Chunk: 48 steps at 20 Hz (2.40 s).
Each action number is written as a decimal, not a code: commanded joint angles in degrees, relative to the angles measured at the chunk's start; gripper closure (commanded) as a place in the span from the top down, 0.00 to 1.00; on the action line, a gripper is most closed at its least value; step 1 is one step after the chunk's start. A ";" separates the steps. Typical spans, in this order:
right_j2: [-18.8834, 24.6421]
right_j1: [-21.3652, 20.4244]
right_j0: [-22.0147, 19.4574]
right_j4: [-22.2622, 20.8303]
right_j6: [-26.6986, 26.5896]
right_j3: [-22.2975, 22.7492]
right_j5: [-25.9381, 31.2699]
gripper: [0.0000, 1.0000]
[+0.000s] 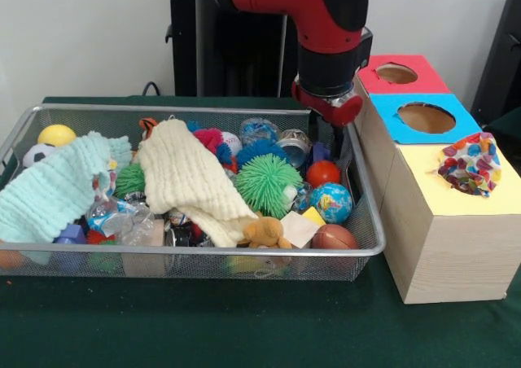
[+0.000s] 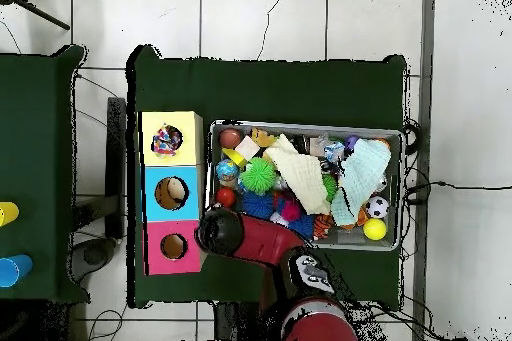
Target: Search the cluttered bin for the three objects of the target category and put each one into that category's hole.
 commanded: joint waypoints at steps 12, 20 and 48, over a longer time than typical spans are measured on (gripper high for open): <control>-2.76 3.54 -6.80 -1.88 6.11 7.98 -12.56 1.00; -6.30 3.56 -9.65 -9.63 -0.98 3.54 -14.98 1.00; 1.40 -9.67 -22.68 -30.14 -8.82 -3.01 0.20 1.00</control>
